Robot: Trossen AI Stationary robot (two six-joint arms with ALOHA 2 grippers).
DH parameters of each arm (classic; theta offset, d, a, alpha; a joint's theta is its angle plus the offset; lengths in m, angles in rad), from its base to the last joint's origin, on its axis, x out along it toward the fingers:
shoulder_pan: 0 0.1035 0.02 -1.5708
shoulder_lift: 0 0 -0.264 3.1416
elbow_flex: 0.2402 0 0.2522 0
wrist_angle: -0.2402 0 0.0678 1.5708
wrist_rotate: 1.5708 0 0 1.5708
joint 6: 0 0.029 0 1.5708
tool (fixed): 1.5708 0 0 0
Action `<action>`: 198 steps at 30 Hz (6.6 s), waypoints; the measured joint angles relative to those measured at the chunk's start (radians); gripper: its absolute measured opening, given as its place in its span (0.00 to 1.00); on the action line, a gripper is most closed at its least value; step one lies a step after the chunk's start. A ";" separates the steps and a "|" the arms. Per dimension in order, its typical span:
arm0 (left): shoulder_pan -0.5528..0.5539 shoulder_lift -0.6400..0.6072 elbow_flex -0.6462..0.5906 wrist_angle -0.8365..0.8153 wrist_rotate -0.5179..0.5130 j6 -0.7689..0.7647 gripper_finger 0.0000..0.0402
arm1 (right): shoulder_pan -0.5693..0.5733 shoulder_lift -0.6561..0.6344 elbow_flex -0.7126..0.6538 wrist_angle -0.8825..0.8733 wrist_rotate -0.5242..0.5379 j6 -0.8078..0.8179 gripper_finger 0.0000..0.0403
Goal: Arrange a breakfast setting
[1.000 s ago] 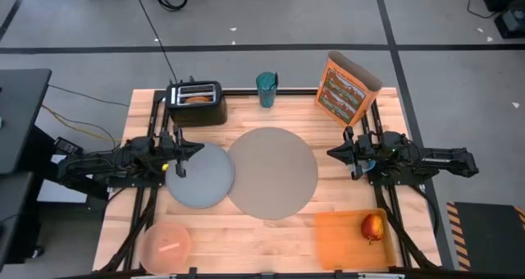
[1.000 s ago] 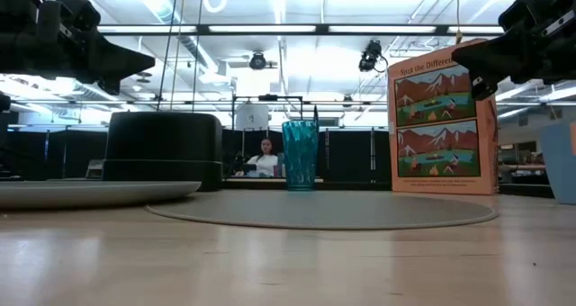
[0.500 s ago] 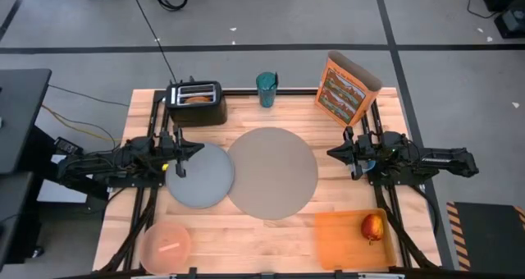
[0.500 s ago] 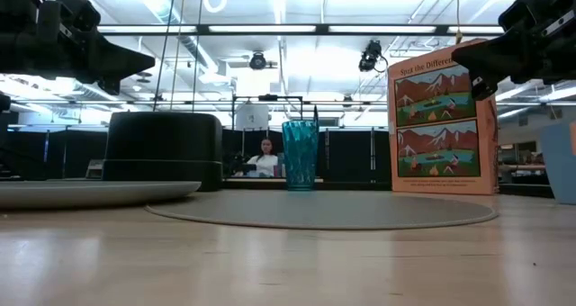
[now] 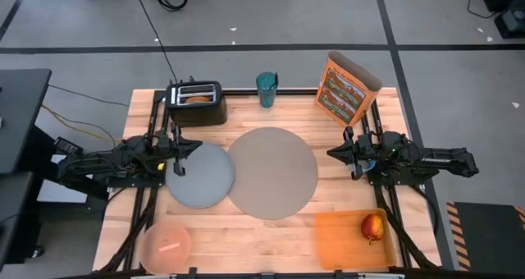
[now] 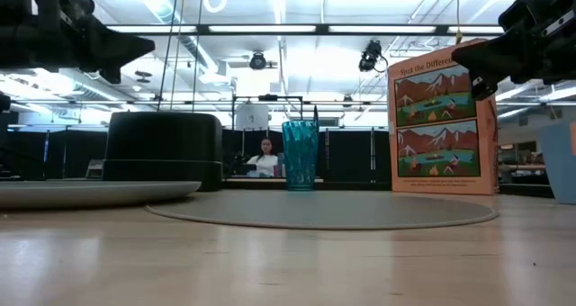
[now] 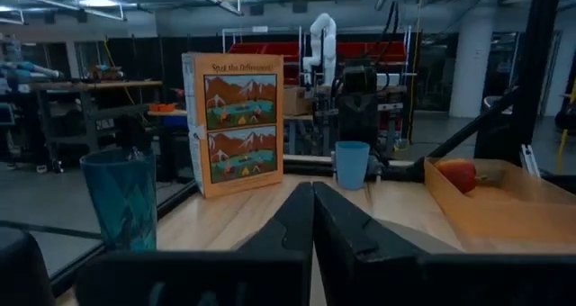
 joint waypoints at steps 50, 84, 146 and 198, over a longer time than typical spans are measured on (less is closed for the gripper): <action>-0.719 1.521 0.788 -0.655 -0.444 -0.963 0.12 | 0.000 0.000 0.000 0.007 0.000 0.000 0.07; -0.664 1.720 0.824 -0.616 -0.446 -0.979 0.16 | 0.000 0.000 0.000 0.007 0.000 0.000 0.07; -0.421 1.993 1.127 -0.175 -0.301 0.135 0.05 | 0.000 0.000 0.000 0.012 -0.001 0.000 0.07; -0.884 1.731 0.965 -0.380 -0.164 -0.374 0.14 | 0.000 0.000 0.000 0.023 0.000 0.000 0.07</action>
